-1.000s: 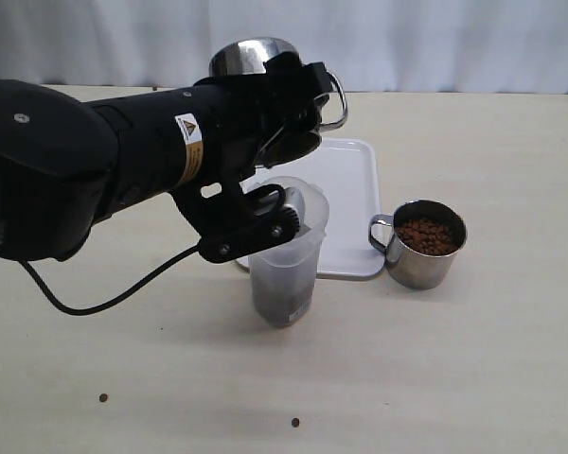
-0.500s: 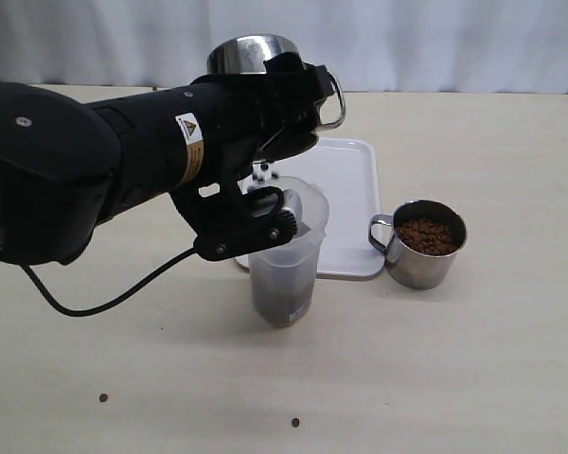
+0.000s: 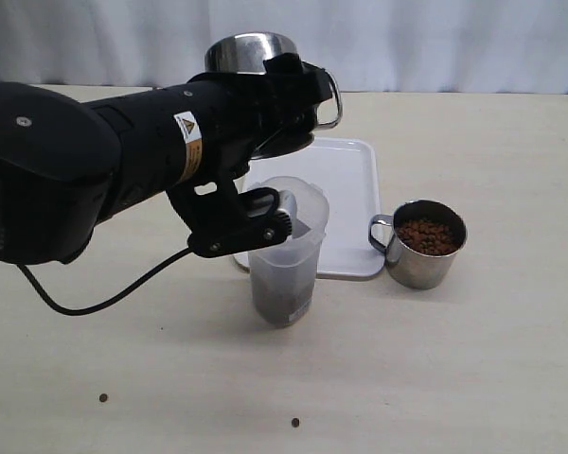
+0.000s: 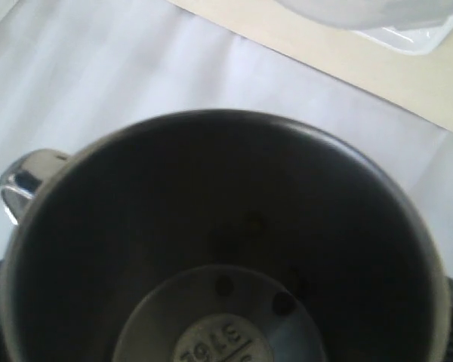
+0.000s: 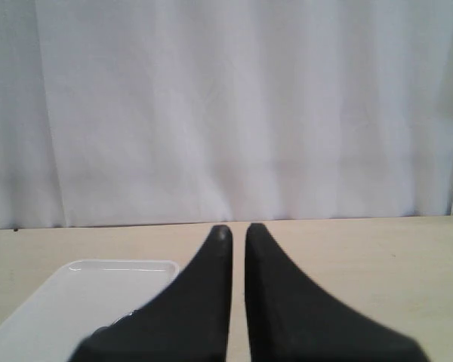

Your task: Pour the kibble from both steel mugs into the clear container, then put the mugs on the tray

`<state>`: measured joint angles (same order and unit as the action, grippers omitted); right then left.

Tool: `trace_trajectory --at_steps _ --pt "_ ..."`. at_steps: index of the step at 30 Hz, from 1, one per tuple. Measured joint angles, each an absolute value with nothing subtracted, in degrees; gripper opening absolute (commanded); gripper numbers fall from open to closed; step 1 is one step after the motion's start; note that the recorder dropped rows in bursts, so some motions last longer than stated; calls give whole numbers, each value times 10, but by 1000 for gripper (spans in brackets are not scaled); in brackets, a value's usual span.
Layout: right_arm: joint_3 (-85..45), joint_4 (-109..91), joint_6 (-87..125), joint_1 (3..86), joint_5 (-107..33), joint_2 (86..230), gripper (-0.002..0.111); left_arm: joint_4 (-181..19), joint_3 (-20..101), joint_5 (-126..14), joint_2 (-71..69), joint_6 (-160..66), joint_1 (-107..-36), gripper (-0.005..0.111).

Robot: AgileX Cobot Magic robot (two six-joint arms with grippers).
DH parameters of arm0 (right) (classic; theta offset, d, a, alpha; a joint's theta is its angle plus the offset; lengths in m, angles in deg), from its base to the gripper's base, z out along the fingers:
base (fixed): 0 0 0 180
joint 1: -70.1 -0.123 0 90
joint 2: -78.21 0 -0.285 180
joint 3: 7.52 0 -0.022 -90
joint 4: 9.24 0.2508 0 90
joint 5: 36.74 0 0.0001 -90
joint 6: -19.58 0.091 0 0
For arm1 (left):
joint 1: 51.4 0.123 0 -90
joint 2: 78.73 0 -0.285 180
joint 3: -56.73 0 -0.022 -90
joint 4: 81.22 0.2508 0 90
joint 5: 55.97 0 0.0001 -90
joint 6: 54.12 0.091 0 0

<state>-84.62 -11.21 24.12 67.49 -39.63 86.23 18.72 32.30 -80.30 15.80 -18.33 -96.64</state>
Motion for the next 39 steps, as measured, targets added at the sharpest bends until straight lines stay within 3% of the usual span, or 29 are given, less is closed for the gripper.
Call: trace_trajectory --at_steps 17,25,39 --pt "-846 -112 241 675 -396 862 5 187 323 -816 158 -151 -970 0" --pt "-846 -112 241 675 -396 862 5 184 332 -804 158 -317 -970 0" --pt "-846 -112 241 675 -396 862 5 -68 389 -636 158 -374 -893 0"
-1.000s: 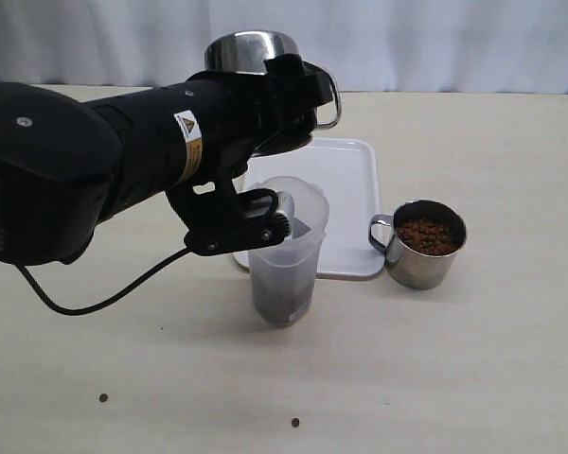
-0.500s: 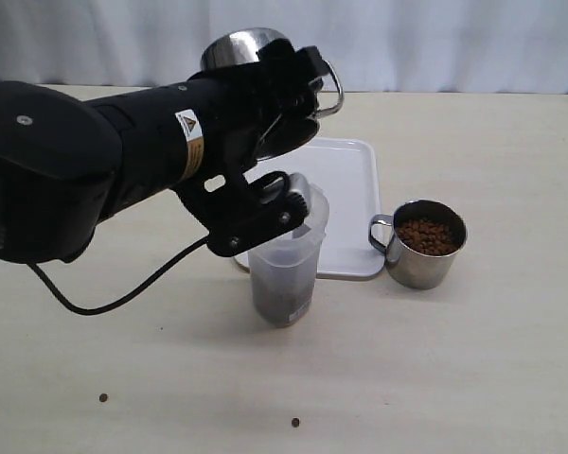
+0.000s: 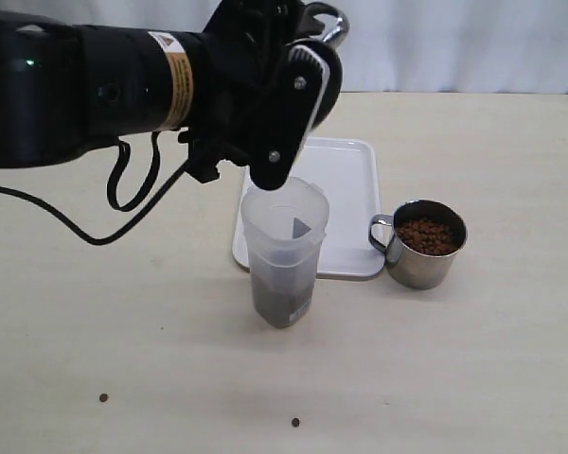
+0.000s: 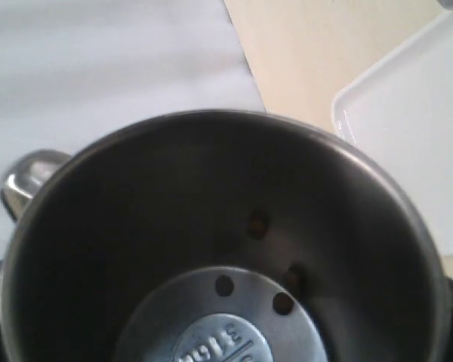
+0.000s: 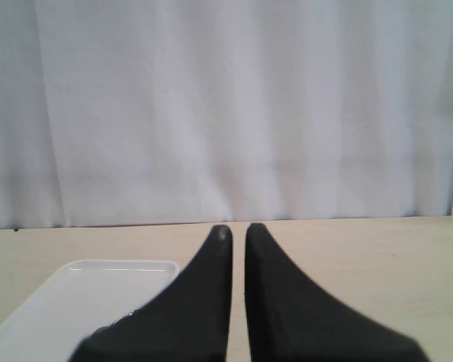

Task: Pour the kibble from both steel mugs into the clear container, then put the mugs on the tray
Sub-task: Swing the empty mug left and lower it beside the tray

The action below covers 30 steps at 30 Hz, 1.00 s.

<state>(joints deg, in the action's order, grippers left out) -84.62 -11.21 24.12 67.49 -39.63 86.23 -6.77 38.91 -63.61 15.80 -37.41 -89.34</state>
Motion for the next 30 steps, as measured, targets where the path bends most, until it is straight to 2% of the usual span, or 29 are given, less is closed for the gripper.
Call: trace_trajectory --at_steps 8,11,14,18,20,30 --pt "-846 -112 241 675 -396 862 5 -219 389 -563 158 -374 -819 0" --pt "-846 -112 241 675 -396 862 5 -326 380 -526 158 -403 -734 0" --pt "-846 -112 241 675 -396 862 5 -348 347 -469 158 -487 -671 0" --pt "-846 -112 241 675 -396 862 5 -297 284 -303 183 -719 -550 0" --pt "-846 -112 241 675 -396 862 5 -244 272 -233 222 -807 -512 0" --pt "-846 -112 241 675 -396 862 5 -202 277 -36 441 -824 -466 0"
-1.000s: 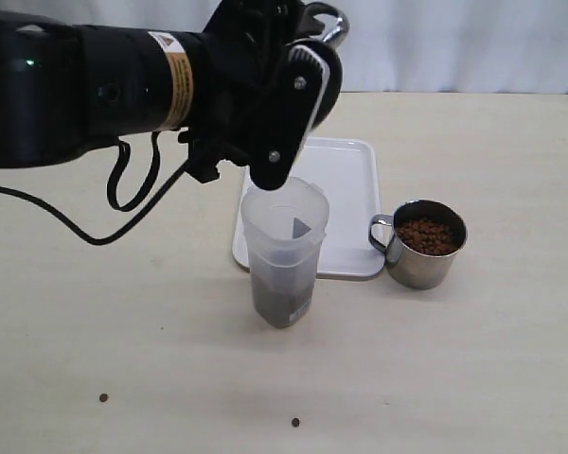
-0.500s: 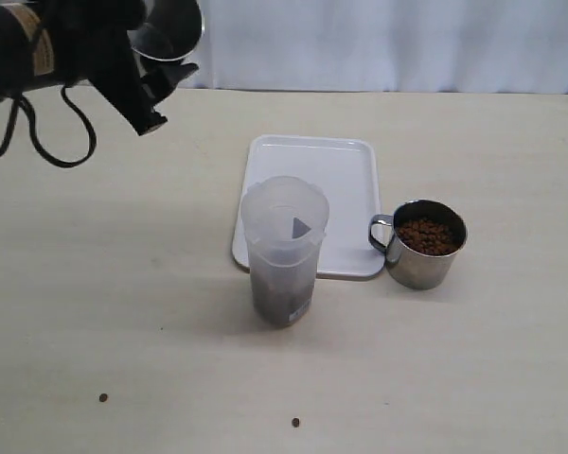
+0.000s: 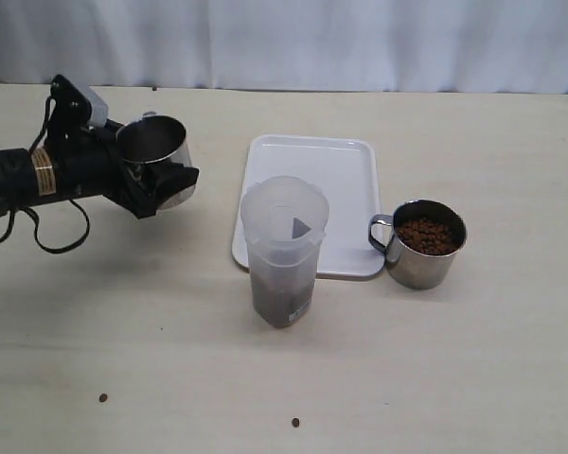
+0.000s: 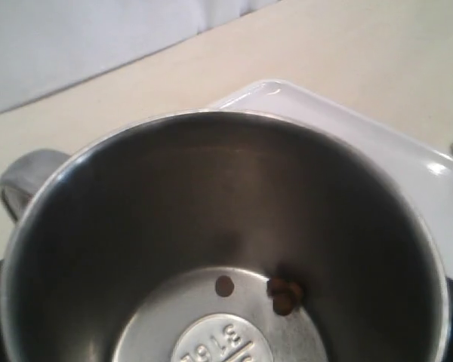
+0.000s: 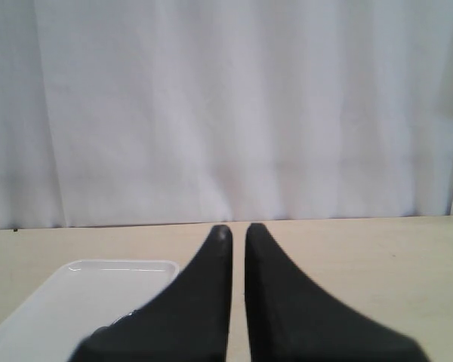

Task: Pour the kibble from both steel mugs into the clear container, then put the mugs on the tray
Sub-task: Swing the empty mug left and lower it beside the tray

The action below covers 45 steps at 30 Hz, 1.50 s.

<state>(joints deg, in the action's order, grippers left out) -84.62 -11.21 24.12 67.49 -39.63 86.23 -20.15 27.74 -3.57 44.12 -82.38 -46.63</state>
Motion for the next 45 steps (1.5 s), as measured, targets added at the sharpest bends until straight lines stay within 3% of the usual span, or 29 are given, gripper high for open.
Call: trace_trajectory --at_steps 10,34,39,40,45 --pt "-846 -112 241 675 -396 862 5 -199 319 -5 545 -781 -461 0" --pt "-846 -112 241 675 -396 862 5 -201 361 -40 581 -749 -497 1" --pt "-846 -112 241 675 -396 862 5 -201 361 -40 581 -749 -497 25" --pt "-846 -112 241 675 -396 862 5 -201 361 -40 581 -749 -497 38" --pt "-846 -112 241 675 -396 862 5 -201 361 -40 581 -753 -497 83"
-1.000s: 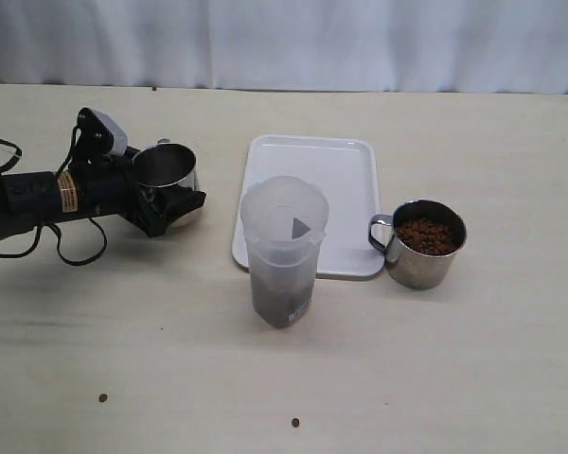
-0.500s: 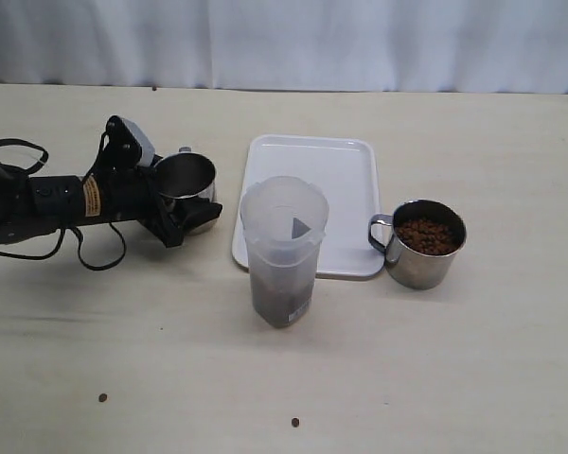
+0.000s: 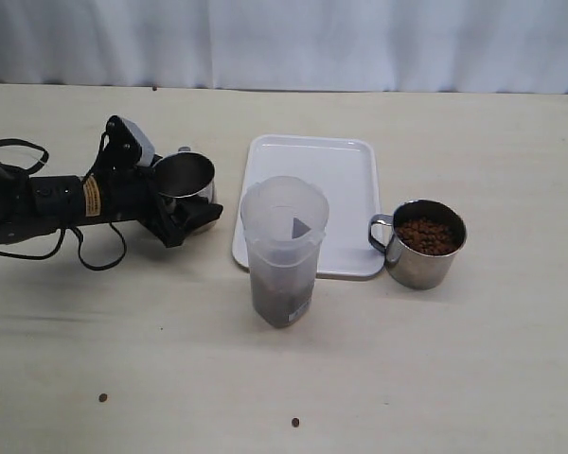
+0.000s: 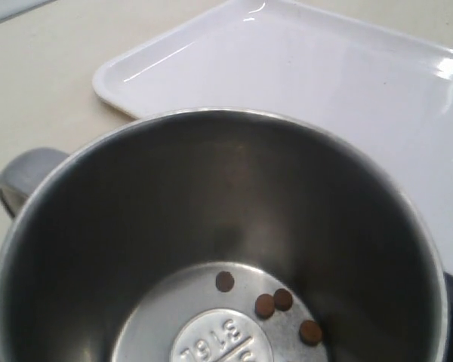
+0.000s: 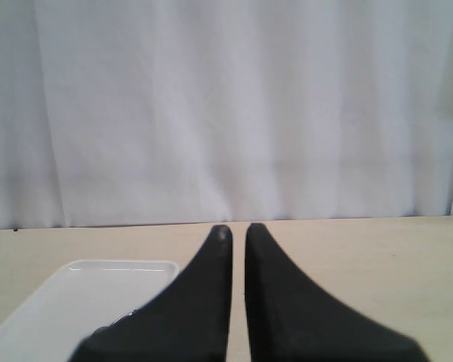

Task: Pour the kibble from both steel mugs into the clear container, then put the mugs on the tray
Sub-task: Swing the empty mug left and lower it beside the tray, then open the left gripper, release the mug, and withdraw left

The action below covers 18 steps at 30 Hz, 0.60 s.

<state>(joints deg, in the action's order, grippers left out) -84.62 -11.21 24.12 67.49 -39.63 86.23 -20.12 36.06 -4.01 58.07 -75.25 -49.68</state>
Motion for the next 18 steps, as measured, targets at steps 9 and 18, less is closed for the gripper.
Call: trace_trajectory --at_steps 9,18 --pt "-846 -111 241 675 -396 862 5 -201 361 -46 582 -763 -497 101" --pt "-846 -111 241 675 -396 862 5 -114 361 -71 558 -830 -481 101"
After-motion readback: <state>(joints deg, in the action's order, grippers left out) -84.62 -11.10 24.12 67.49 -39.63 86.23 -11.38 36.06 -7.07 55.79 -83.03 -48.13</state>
